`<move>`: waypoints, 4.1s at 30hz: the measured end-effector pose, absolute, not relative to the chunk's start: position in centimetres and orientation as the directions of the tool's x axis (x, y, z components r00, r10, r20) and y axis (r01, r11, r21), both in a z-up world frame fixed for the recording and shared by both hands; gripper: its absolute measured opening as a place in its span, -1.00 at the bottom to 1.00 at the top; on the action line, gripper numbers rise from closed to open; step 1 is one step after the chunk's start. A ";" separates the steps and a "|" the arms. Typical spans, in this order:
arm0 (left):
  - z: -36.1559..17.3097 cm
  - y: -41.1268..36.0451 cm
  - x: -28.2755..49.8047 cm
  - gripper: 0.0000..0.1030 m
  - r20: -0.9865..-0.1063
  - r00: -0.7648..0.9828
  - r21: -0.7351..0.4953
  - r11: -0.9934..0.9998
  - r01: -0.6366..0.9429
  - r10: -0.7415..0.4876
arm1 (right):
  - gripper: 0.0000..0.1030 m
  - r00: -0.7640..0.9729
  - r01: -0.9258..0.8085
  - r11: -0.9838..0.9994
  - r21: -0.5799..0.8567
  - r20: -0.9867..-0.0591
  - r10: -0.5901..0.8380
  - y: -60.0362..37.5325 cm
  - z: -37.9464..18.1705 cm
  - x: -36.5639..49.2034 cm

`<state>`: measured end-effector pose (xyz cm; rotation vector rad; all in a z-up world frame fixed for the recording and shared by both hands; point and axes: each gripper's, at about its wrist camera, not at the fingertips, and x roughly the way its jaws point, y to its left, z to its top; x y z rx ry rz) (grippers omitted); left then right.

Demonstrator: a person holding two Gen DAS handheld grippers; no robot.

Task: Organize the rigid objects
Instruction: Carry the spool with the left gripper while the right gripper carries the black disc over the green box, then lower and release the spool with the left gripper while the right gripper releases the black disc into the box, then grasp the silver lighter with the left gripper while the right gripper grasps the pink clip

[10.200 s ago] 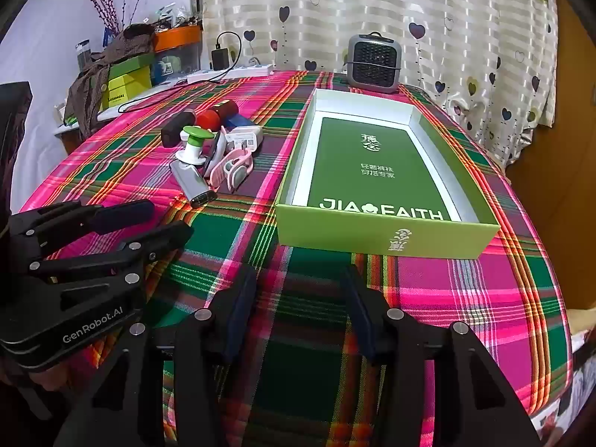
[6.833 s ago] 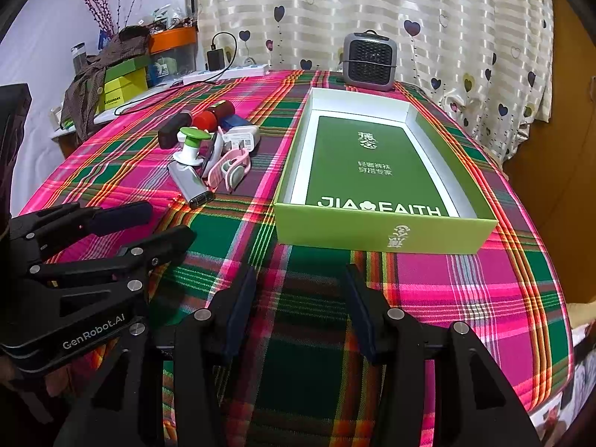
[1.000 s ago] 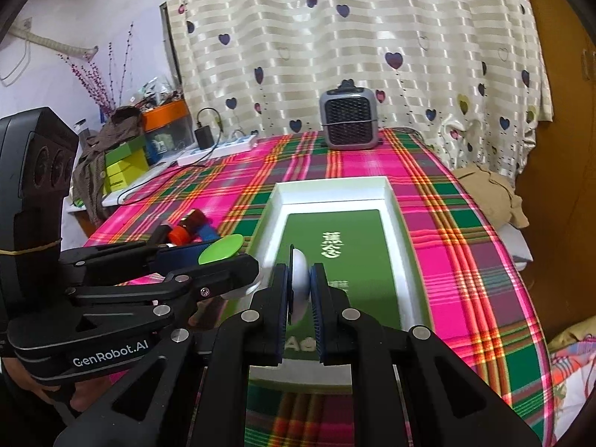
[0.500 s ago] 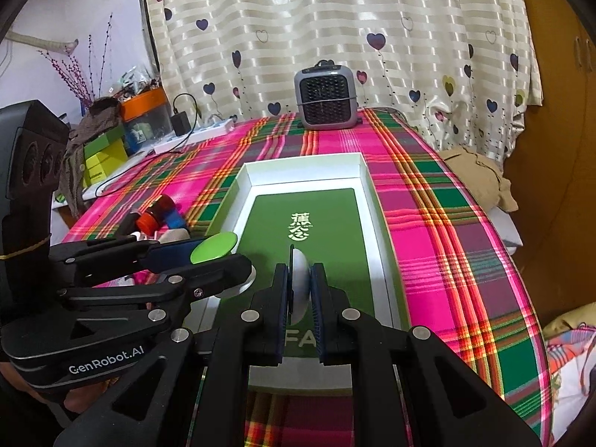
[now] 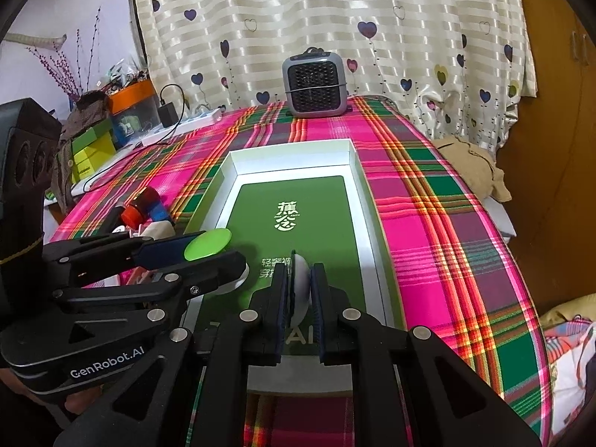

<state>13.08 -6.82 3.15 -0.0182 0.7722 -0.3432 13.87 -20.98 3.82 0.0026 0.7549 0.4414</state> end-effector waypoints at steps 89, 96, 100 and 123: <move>0.9 5.5 5.5 -0.06 -0.747 0.663 -0.038 0.992 -0.116 0.049 | -0.45 0.580 -0.621 0.779 0.092 -0.614 0.535 -12.3 6.2 6.7; 0.9 7.4 5.3 -0.06 -0.745 0.665 -0.056 0.990 -0.130 0.045 | -0.45 0.566 -0.635 0.768 0.086 -0.625 0.538 -11.2 6.0 6.7; 0.8 8.0 5.1 -0.06 -0.742 0.670 -0.071 0.991 -0.114 0.024 | -0.45 0.544 -0.648 0.756 0.093 -0.638 0.545 -9.8 5.6 6.7; 0.6 12.0 4.5 -0.12 -0.718 0.694 -0.172 0.979 -0.110 -0.048 | -0.32 0.554 -0.484 0.869 0.100 -0.734 0.393 -5.0 3.6 10.4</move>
